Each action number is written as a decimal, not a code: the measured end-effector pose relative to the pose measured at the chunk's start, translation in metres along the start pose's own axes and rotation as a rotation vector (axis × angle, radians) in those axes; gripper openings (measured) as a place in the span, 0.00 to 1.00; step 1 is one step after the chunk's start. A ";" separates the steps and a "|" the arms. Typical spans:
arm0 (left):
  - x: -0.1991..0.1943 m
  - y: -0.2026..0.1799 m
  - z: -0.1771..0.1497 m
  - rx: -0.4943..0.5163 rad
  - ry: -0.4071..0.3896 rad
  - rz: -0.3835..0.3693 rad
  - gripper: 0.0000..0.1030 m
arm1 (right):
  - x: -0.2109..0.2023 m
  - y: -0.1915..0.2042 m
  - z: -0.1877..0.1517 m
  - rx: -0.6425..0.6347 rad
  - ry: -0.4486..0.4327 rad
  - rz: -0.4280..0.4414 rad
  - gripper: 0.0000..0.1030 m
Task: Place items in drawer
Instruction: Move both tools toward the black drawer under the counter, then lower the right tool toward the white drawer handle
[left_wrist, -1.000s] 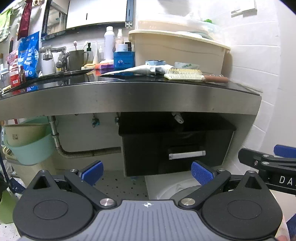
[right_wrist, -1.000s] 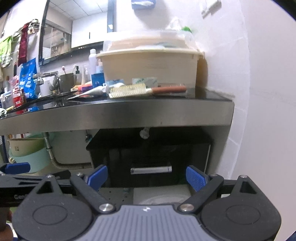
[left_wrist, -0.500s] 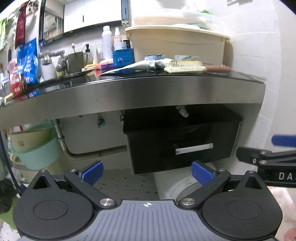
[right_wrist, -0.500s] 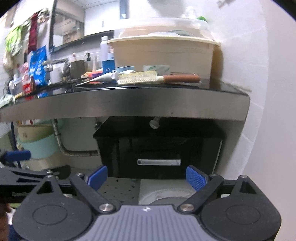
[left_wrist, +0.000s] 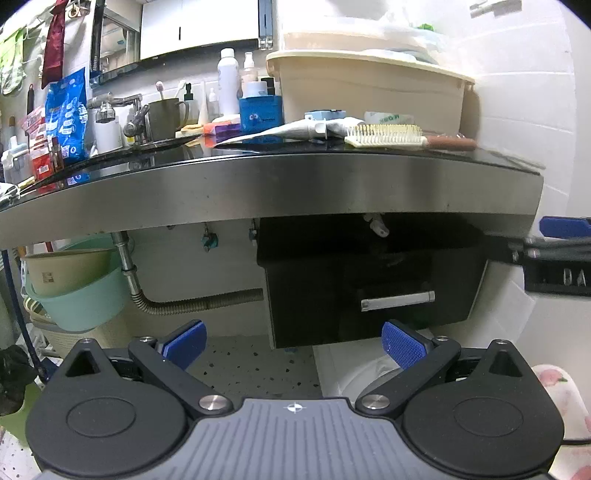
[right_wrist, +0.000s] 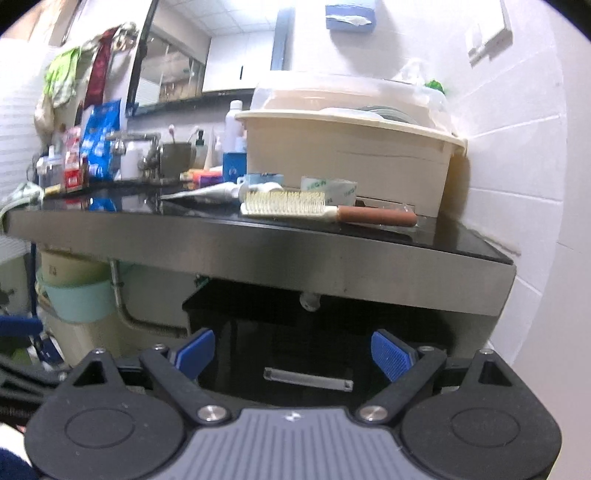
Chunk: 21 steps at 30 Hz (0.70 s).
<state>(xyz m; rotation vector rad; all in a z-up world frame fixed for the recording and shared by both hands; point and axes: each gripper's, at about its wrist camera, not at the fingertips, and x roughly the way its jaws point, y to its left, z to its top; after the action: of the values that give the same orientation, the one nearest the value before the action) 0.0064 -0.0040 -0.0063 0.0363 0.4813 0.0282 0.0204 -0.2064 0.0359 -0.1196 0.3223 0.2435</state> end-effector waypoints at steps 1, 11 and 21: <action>0.000 0.000 0.000 0.000 0.000 -0.002 0.99 | 0.001 0.001 0.000 -0.020 -0.006 0.000 0.90; -0.002 0.007 0.004 -0.034 -0.035 0.018 1.00 | 0.015 0.015 -0.001 -0.224 -0.066 -0.003 0.89; -0.005 0.017 0.012 -0.076 -0.055 0.069 1.00 | 0.021 0.021 0.003 -0.259 -0.067 -0.013 0.89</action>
<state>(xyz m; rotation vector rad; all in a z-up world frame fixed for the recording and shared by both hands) 0.0074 0.0123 0.0070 -0.0211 0.4230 0.1124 0.0352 -0.1813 0.0298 -0.3680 0.2226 0.2750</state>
